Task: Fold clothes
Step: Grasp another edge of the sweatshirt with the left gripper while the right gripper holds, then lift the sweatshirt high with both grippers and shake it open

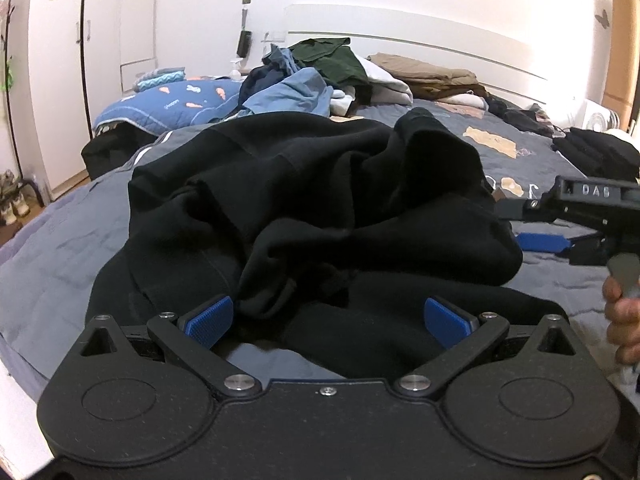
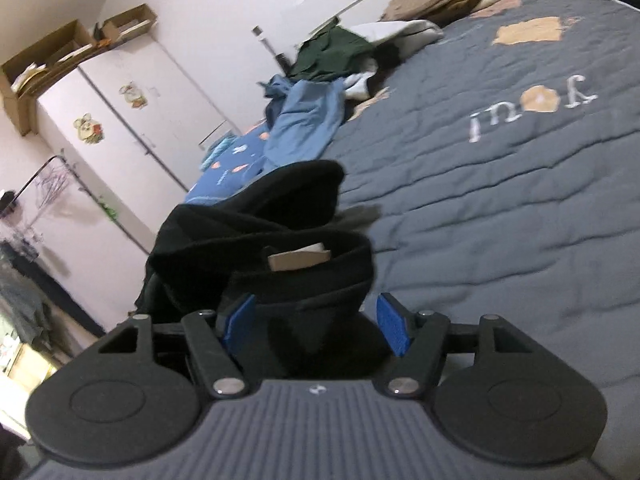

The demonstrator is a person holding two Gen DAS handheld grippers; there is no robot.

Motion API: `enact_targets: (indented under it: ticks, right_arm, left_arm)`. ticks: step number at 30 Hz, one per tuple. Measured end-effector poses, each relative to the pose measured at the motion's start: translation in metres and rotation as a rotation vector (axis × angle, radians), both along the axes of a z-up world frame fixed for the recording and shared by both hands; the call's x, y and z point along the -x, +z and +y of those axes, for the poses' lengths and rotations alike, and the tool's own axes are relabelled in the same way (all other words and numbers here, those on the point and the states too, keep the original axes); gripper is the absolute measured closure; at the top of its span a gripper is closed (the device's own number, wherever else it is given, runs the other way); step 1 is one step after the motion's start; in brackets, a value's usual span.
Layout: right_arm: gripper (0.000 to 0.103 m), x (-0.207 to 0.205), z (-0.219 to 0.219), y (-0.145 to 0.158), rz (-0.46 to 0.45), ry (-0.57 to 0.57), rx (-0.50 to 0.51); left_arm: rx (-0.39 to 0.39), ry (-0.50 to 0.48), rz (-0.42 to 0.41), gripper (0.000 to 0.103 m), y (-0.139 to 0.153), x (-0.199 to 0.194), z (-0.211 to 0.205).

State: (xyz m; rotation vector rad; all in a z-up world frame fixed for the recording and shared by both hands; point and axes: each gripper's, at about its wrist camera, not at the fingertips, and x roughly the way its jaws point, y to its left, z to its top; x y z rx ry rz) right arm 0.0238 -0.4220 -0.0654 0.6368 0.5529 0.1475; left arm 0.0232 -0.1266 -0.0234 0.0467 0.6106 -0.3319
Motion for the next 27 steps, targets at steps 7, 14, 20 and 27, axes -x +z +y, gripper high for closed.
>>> enact_targets:
  ticks: [7,14,20,27]
  right_arm:
    - [0.037,-0.011,0.013,-0.001,0.002,0.033,0.007]
    - [0.085,-0.008,0.018,0.008,-0.001,0.043,0.055]
    - [0.089,0.009,0.018,0.022,-0.024,0.083,0.066]
    - [0.092,0.025,0.019,0.041,-0.091,0.035,0.047]
  left_arm:
    - [0.006,-0.019,-0.006,0.0,0.0,0.001,-0.009]
    - [0.005,0.011,-0.009,0.0,-0.002,-0.001,-0.004]
    - [-0.003,0.022,-0.05,0.0,0.002,-0.004,0.004]
    - [-0.092,-0.057,-0.193,0.0,0.01,-0.005,-0.009]
